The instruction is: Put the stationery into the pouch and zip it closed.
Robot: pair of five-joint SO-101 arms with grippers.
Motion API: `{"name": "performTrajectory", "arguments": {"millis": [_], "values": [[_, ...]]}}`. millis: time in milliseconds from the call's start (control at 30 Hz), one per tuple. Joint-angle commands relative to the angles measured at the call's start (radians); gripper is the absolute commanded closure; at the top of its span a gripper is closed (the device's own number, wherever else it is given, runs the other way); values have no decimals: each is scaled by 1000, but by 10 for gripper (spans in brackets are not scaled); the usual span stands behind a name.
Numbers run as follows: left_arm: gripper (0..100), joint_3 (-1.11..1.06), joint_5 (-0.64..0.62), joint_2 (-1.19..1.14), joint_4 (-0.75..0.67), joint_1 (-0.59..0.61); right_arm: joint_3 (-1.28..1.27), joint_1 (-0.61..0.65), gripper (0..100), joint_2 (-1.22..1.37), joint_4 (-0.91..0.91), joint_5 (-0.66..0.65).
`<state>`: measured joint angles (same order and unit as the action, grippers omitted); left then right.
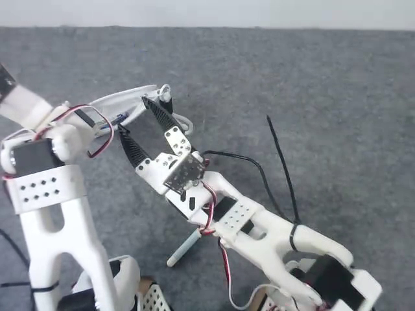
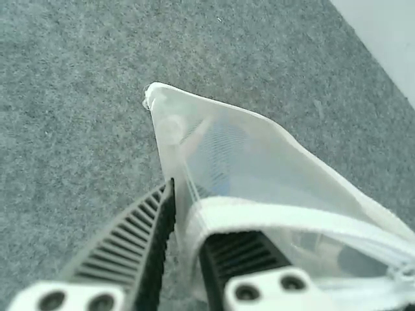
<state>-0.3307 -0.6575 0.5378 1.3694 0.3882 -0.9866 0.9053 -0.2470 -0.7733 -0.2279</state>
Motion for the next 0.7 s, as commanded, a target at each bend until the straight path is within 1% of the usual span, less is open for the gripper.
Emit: {"name": "performTrajectory", "arguments": {"millis": [0, 233, 367, 500, 600, 667], "values": [[988, 28, 11, 9, -2, 5, -3, -12, 789, -94, 48, -15], [988, 27, 11, 9, -2, 5, -31, -16, 789, -183, 193, -15], [988, 27, 11, 9, -2, 5, -97, -15, 789, -298, 228, -15], [988, 27, 11, 9, -2, 5, -141, -13, 789, -430, 335, -9], [988, 27, 11, 9, -2, 5, -166, -27, 789, -519, 446, 72], [988, 27, 11, 9, -2, 5, -167, -48, 789, -575, 559, 126]]}}
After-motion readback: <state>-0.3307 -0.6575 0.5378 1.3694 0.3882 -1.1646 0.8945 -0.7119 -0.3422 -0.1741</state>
